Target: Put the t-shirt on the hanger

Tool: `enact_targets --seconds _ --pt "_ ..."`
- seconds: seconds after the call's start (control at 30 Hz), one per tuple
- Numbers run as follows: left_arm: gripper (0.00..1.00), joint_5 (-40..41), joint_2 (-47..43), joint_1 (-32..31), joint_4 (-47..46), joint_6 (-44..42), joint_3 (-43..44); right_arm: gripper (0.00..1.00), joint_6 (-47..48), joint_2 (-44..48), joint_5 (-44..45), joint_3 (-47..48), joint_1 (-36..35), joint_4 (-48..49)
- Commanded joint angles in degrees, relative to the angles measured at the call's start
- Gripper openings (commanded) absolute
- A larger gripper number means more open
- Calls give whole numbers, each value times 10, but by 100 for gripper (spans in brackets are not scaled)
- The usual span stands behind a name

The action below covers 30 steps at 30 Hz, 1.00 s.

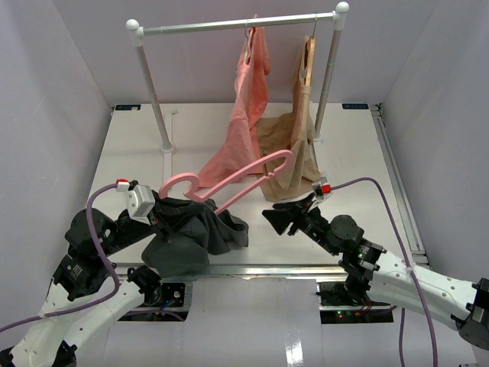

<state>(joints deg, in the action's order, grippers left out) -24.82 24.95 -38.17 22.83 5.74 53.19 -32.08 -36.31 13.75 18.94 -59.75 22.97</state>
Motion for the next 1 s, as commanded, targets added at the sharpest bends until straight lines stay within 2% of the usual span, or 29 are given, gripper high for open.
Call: enact_targets --seconds 0.0,0.5,0.97 --pt "0 21 -5 0 -46 23 -7 61 -29 -36 -24 9 0 101" --pt "0 8 10 0 -70 22 -28 60 -73 -166 -126 34 -9 210" --pt "0 12 12 1 -87 9 -46 61 -53 -223 -124 51 -50 236"
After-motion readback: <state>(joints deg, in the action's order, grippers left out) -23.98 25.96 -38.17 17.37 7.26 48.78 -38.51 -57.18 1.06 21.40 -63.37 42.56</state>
